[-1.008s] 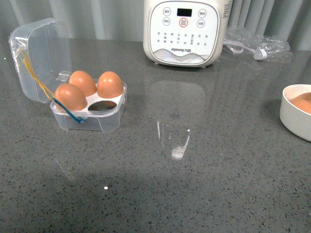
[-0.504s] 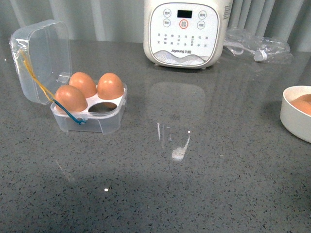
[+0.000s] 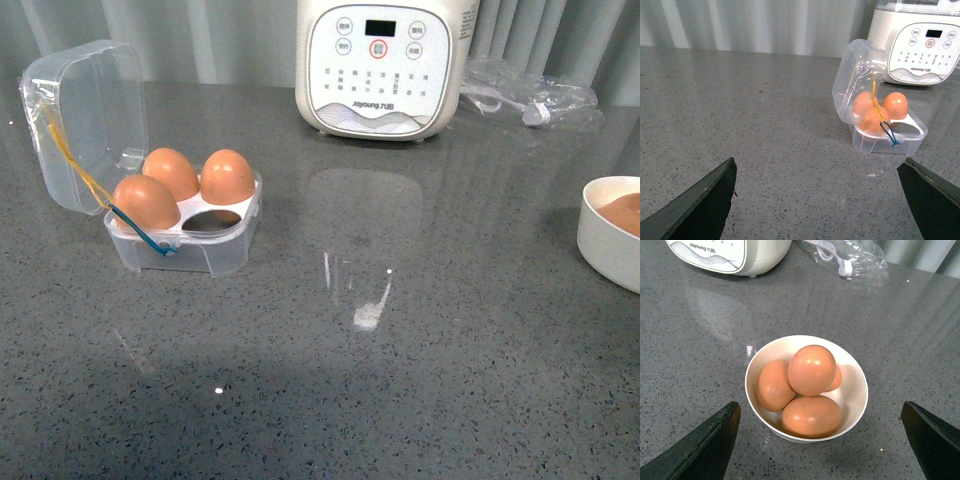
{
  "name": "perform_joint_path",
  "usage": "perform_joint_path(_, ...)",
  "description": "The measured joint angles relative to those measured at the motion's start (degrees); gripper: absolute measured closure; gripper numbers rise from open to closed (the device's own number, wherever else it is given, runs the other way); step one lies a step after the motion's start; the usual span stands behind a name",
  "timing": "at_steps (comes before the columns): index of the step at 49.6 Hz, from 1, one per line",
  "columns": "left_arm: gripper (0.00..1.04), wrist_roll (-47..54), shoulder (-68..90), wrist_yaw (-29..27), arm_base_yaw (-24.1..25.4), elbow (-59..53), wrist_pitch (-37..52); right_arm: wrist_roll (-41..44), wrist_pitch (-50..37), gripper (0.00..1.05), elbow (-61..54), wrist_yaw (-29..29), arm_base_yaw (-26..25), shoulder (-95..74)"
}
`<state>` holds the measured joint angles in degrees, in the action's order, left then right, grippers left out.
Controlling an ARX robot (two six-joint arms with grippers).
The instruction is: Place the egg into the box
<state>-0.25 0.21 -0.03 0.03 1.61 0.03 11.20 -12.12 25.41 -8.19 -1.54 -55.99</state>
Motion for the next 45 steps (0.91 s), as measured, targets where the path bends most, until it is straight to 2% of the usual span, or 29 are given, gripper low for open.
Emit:
perform_joint_path(18,0.07,0.0,0.0,0.0,0.0,0.0,0.0,1.2,-4.5,0.07,3.1,-1.1,-0.9,-8.5)
perform_joint_path(45,0.07,0.0,0.0,0.0,0.0,0.0,0.0,-2.6,-10.4,0.07,7.9,-2.5,-1.3,-21.2)
